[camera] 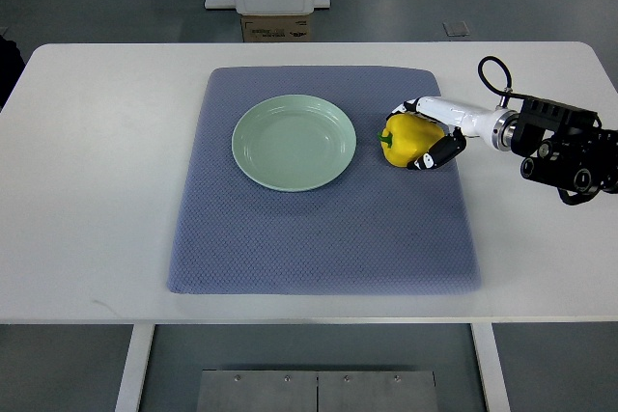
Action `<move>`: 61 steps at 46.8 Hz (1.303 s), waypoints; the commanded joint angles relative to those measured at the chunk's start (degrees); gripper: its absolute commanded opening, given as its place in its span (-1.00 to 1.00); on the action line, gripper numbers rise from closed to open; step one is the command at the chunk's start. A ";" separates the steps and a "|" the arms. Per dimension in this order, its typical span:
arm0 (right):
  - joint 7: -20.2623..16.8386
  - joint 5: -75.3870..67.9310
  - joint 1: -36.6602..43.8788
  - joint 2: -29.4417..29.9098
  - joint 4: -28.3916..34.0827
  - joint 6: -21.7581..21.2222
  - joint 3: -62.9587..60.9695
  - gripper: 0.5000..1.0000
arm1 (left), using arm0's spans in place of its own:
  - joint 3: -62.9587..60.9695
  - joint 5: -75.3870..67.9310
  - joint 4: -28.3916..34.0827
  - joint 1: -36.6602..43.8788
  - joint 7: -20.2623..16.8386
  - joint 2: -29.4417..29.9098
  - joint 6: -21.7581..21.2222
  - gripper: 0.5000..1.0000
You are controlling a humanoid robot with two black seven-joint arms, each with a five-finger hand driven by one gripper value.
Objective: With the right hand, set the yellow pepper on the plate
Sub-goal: 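Lift the pepper with the right hand and carry it onto the green plate, then lower the pepper onto the plate and open the right hand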
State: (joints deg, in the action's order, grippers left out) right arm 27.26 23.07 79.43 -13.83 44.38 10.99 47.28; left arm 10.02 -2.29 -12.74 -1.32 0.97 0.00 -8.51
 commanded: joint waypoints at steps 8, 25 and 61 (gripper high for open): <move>0.34 -0.39 3.10 -0.06 0.53 0.00 -0.35 -1.00 | 0.00 0.00 0.00 0.00 0.00 0.00 -0.01 1.00; 0.34 -0.39 7.49 4.25 0.80 -0.53 -0.61 -1.00 | 0.00 0.00 0.00 0.00 0.00 0.00 -0.01 1.00; -3.17 -5.14 8.29 13.83 0.27 -0.26 -1.66 -1.00 | 0.00 0.00 0.00 0.00 0.00 0.00 -0.01 1.00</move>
State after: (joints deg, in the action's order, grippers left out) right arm 24.22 18.24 87.73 0.00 44.65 10.73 45.84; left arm 10.02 -2.29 -12.75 -1.32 0.97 0.00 -8.51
